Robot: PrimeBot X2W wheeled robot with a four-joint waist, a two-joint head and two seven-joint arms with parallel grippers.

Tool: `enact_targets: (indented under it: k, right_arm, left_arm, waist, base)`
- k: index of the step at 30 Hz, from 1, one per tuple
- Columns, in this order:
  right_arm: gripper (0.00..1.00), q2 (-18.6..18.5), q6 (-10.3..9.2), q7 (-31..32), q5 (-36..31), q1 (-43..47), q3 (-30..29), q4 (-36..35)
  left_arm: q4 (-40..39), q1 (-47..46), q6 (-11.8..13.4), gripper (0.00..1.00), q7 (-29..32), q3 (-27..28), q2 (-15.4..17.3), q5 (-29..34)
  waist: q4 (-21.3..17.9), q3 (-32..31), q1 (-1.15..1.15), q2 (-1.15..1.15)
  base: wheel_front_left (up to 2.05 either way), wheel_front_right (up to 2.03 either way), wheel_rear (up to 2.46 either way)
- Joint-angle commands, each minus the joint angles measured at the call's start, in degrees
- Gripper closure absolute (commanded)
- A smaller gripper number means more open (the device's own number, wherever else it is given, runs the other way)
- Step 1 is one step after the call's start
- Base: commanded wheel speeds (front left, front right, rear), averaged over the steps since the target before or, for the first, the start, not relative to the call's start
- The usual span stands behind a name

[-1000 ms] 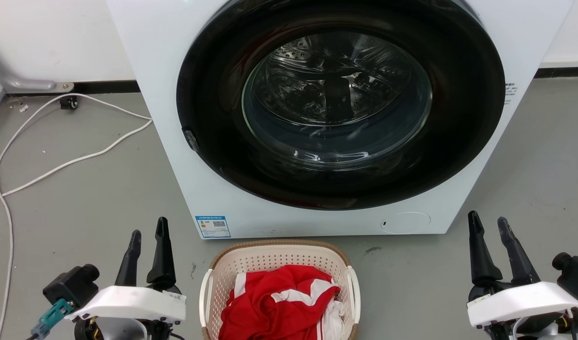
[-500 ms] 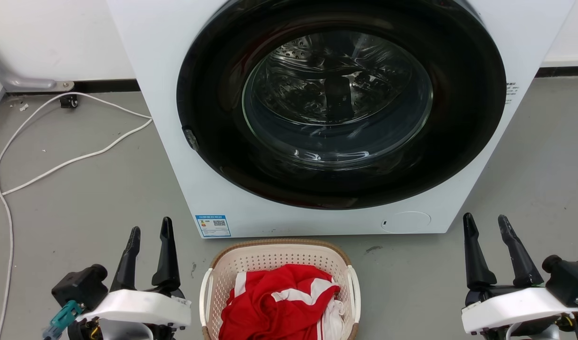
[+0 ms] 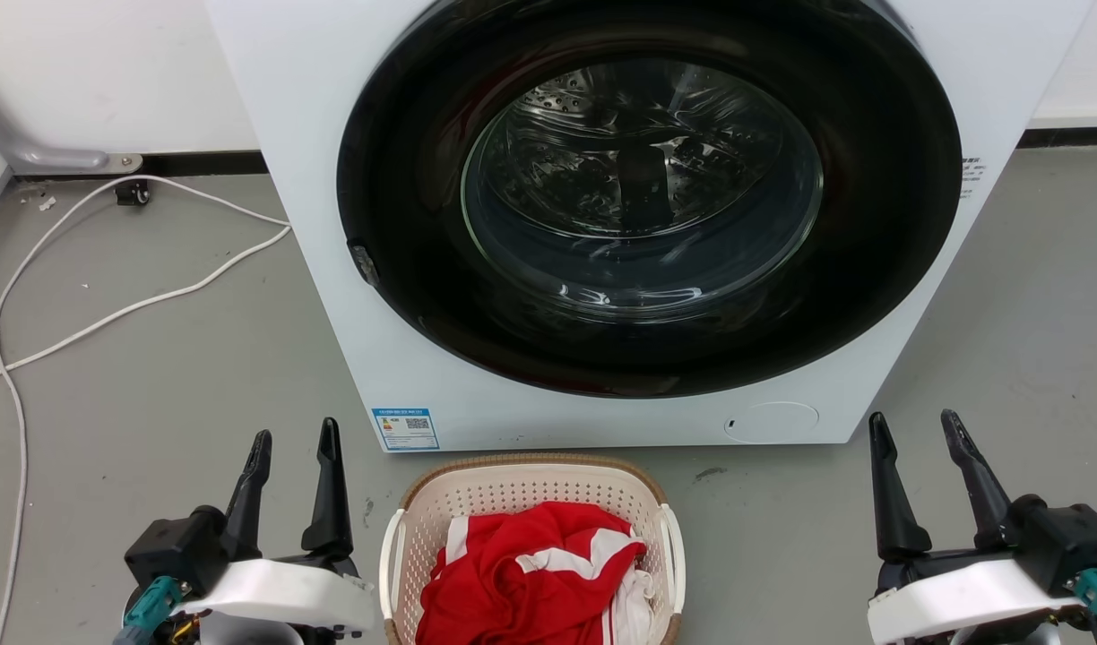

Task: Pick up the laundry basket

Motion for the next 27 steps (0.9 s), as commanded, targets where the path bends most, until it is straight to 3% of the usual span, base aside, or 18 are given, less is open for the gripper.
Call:
enact_targets:
  k: [1,27]
  right_arm:
    - [0.0,-0.23,0.0,-0.52,-1.54,0.4,0.14,-0.63]
    - [0.0,-0.25,-0.01,-3.49,-12.21,2.26,0.24,-1.56]
  left_arm:
    - [-0.38,0.28,-0.18,0.0,-0.47,-0.09,0.2,1.48]
    - [-0.32,1.66,0.58,0.0,-3.45,-0.97,0.22,12.78]
  waist:
    - [0.02,-0.03,0.0,0.0]
    - [0.19,-0.31,0.0,0.0]
  base:
    - [0.0,0.0,0.0]
    - [0.0,0.0,0.0]
